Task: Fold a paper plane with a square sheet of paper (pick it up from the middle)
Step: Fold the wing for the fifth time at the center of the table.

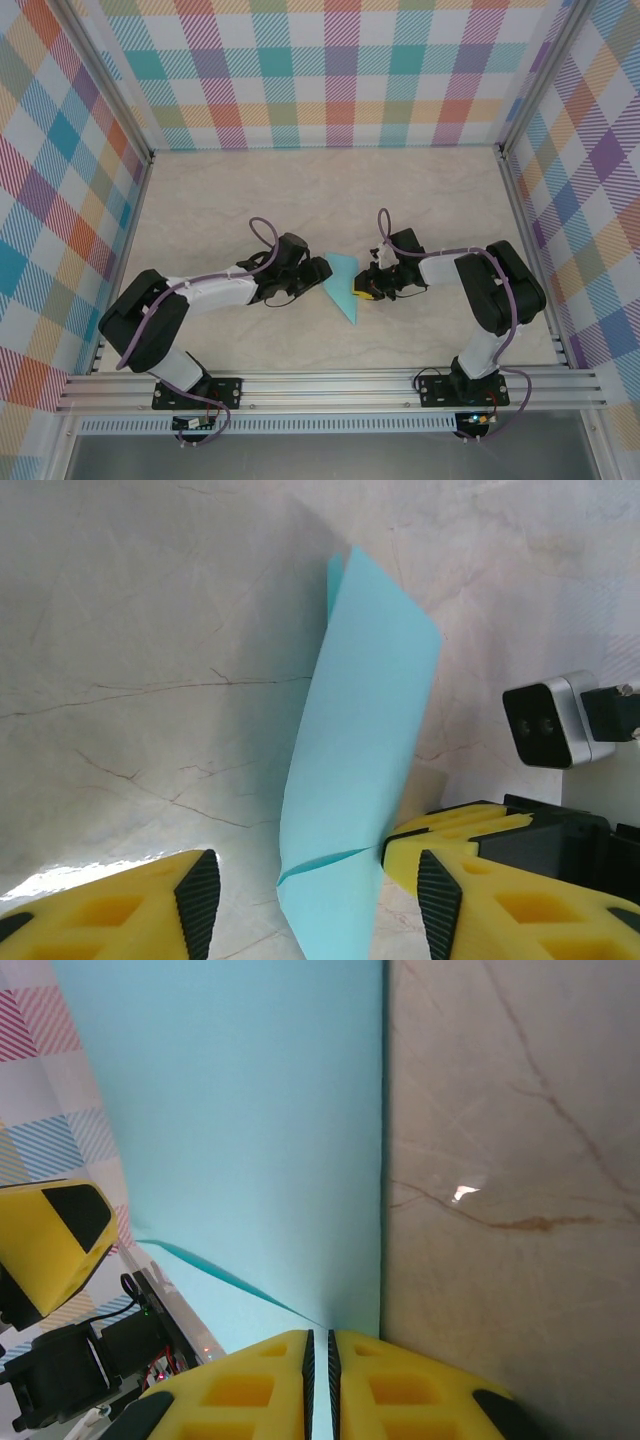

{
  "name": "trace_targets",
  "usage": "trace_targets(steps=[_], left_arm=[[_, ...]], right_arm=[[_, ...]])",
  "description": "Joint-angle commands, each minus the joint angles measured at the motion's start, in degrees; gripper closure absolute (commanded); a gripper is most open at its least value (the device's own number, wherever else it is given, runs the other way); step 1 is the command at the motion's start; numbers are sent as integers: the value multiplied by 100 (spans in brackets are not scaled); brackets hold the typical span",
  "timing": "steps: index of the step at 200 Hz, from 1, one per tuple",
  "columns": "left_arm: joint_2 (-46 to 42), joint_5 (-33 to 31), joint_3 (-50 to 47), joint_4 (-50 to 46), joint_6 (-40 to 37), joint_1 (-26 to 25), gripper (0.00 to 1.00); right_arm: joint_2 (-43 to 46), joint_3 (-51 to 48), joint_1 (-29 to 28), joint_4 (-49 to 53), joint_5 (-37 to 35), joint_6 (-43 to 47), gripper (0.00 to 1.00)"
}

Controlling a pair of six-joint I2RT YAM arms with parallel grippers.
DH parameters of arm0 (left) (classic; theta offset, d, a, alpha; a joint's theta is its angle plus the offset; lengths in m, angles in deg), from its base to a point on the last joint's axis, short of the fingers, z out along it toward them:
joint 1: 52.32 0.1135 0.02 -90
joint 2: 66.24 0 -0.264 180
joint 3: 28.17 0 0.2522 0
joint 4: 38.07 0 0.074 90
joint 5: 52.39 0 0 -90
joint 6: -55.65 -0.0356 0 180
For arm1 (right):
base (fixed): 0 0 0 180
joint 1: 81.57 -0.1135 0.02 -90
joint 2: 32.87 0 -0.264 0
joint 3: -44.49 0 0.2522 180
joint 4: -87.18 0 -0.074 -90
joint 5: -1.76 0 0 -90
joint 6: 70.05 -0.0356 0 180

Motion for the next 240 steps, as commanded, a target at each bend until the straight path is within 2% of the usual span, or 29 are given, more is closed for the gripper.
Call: trace_targets(steps=[1, 41, 77, 102, 180, 202, 240], left_arm=[[180, 76, -39, 245, 60, -41, 41], [584, 478, 115, 496, 3, -36, 43], [903, 801, 247, 736, -5, -38, 51], [1107, 1080, 368, 841, -46, -38, 60], [1032, 1186, 534, 646, -322, -37, 87], [1059, 1189, 536, 672, -206, -40, 100], [1075, 1150, 665, 627, -37, -54, 100]], right_arm=[[-201, -73, 20, 69, -217, 40, 85], [-236, -85, 32, 75, -267, 35, 86], [-278, -96, 41, 66, -294, 26, 86], [-279, -73, 42, 78, -294, 14, 86], [-156, 151, 49, 357, -417, 88, 84], [128, 86, 50, 262, -447, 125, 83], [1236, -297, 41, 199, -966, 249, 77]])
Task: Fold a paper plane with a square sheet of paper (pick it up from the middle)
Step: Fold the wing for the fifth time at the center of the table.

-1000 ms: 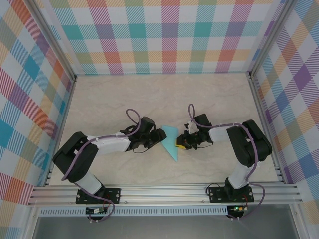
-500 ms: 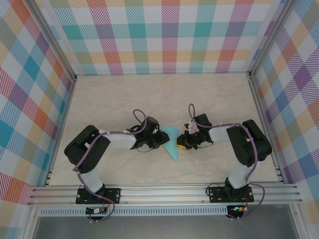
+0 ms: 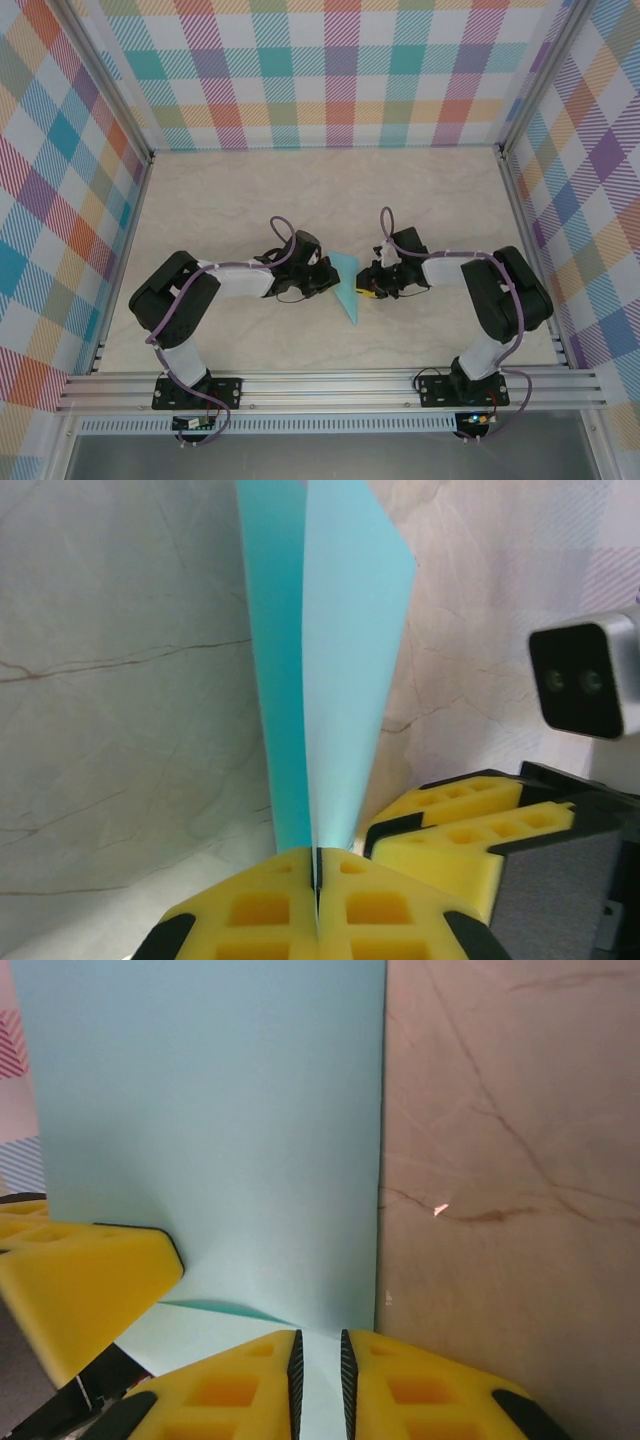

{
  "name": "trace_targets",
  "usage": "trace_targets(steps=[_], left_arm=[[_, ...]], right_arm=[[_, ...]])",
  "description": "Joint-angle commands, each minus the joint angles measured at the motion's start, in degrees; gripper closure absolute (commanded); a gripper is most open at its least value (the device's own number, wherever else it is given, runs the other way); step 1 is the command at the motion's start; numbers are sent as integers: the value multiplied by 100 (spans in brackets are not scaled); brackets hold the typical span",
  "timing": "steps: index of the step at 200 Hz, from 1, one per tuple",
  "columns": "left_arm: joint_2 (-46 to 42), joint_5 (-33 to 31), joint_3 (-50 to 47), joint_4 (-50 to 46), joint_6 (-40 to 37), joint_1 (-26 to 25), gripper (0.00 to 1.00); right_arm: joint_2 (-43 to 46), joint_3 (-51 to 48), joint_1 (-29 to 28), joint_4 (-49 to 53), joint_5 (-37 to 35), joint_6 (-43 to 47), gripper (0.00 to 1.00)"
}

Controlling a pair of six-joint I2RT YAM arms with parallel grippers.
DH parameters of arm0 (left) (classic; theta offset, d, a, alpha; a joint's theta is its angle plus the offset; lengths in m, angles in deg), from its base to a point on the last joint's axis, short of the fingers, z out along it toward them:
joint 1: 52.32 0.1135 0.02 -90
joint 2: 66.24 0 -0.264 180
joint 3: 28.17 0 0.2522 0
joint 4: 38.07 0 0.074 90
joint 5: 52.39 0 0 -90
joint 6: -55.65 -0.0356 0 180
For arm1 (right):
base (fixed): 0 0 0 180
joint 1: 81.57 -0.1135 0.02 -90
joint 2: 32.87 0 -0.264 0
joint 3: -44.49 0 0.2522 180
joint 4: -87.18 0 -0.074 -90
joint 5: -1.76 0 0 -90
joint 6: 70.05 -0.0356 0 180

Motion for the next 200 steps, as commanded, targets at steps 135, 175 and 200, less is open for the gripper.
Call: trace_targets(steps=[135, 175, 200], left_arm=[[42, -55, 339, -295, 133, -59, 100], [74, -22, 343, -327, 120, -60, 100], [95, -21, 345, -335, 128, -60, 100]], right_arm=[[3224, -783, -2308, 1060, -4263, 1630, 51], [2719, -552, -3173, 1102, -5202, 1805, 52], [2296, -312, -3440, 1165, -5575, 1906, 53]])
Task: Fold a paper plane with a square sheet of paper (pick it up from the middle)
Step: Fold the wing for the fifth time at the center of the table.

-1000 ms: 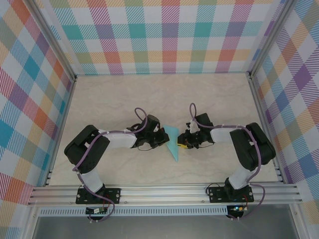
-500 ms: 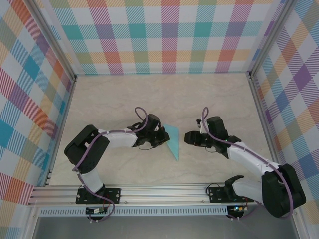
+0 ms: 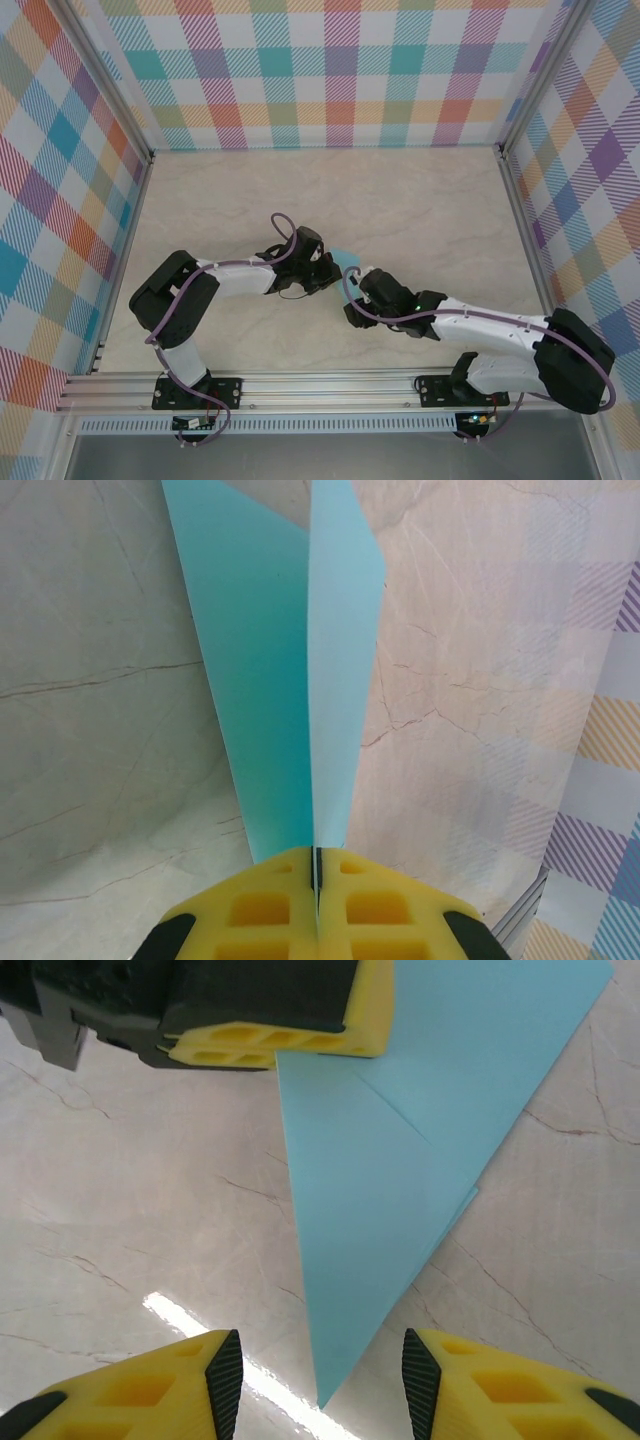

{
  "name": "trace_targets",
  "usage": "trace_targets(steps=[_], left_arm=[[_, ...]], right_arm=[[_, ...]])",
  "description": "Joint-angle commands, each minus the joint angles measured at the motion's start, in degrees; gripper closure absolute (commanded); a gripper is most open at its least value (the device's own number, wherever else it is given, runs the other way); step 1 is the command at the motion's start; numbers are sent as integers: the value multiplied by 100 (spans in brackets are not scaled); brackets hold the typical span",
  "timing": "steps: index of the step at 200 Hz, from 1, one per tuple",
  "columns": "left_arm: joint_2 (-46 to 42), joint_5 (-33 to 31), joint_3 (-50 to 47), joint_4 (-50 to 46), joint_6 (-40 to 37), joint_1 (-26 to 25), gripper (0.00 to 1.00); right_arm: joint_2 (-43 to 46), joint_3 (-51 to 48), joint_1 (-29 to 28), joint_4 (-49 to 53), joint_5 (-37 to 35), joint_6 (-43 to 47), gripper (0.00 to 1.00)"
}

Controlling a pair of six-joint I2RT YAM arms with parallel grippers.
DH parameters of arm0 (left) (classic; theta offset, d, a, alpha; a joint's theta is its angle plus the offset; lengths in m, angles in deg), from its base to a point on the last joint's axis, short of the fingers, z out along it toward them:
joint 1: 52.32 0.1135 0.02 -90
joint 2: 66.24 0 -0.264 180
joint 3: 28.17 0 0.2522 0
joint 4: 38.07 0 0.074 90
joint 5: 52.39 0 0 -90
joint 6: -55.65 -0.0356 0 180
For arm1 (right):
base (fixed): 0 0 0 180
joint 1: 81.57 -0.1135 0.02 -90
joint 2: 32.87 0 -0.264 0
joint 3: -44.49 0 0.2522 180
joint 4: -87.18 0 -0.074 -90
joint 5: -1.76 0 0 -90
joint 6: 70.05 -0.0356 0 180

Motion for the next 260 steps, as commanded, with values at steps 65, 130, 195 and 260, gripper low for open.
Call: trace_targets(steps=[65, 130, 195, 260], left_arm=[[124, 78, 180, -193, 14, -37, 100], [146, 113, 167, -175, 12, -34, 100], [127, 103, 162, -210, 12, -33, 100], [47, 31, 197, -365, 25, -32, 88]], right_arm=[[-1171, 704, -664, 55, -1340, 304, 59], [-1609, 822, -769, -91, -1693, 251, 71], [-1680, 794, -773, -171, -1740, 190, 82], [-1622, 631, -769, -360, -1619, 86, 91]])
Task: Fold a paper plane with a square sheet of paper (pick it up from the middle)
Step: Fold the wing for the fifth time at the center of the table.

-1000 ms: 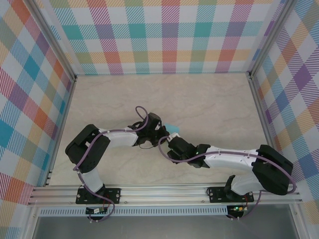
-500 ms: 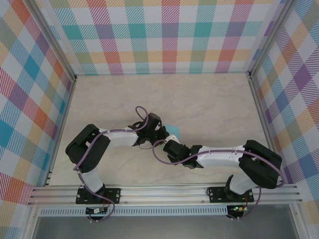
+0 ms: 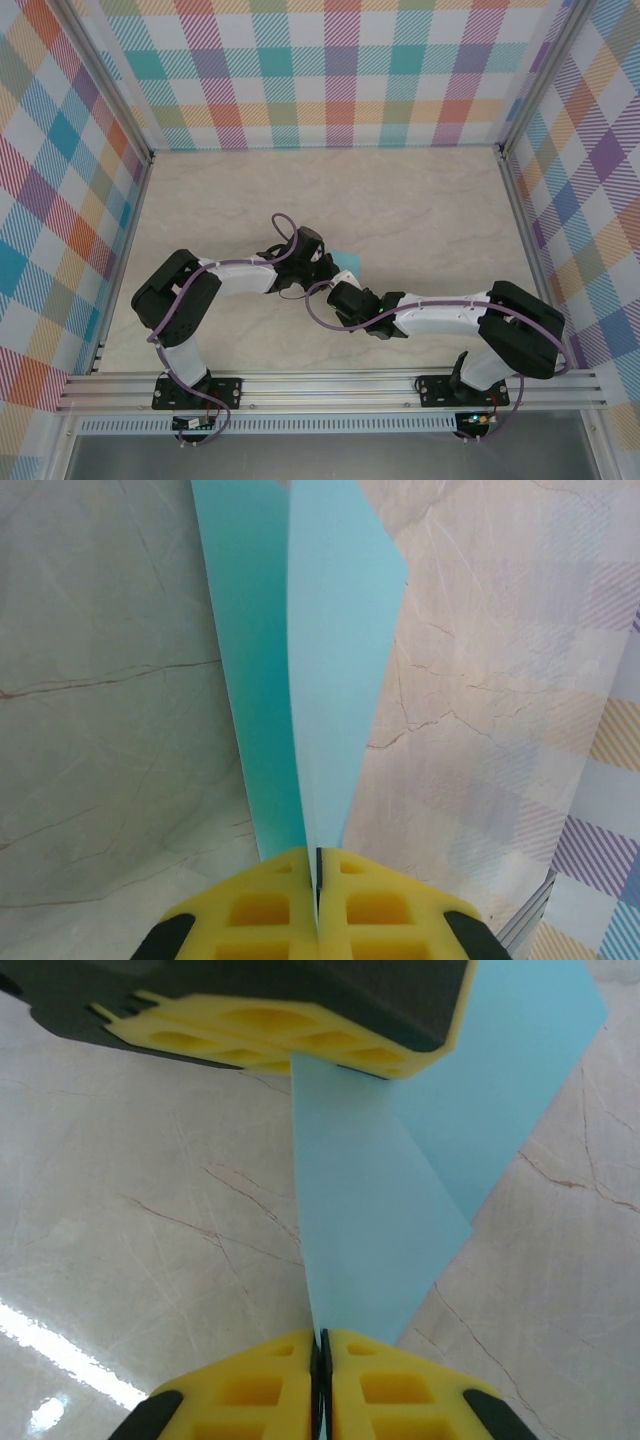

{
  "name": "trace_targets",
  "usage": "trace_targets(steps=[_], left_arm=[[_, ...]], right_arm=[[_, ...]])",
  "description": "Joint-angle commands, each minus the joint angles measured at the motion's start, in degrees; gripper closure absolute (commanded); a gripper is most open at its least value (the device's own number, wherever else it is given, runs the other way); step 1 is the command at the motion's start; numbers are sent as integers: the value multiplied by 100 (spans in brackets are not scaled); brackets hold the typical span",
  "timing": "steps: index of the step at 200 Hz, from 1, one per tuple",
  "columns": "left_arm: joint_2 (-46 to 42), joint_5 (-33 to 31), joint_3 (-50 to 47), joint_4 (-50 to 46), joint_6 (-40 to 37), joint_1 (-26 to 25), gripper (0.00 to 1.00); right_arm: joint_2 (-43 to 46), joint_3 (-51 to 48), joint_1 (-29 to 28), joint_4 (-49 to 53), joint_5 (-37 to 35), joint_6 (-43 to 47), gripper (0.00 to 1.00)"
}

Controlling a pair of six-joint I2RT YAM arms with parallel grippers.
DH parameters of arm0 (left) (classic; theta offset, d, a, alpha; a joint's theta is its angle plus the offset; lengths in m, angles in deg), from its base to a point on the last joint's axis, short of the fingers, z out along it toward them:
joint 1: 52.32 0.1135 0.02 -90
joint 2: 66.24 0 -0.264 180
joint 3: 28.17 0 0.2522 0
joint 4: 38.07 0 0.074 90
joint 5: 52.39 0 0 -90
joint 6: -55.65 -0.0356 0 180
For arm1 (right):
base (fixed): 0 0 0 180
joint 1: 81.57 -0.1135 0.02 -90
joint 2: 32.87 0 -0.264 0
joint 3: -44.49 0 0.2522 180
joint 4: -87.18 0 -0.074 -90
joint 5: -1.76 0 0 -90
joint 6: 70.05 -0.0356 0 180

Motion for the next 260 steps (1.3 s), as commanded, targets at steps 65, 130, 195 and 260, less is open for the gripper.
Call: trace_targets(steps=[65, 130, 195, 260], left_arm=[[-755, -546, -8, -759, 5, 106, 46], [-1571, -1218, -283, -1268, -43, 219, 30], [-1738, -1295, -461, -1225, -11, 242, 31], [-1644, -1064, -553, -837, -8, 257, 52]], right_arm=[[-23, -196, 98, -821, 752, -329, 94], [136, -483, 454, -1203, 1511, -324, 93], [337, -961, 1124, -2064, 2896, -850, 93], [545, -1573, 2044, -3119, 4282, -1368, 92]])
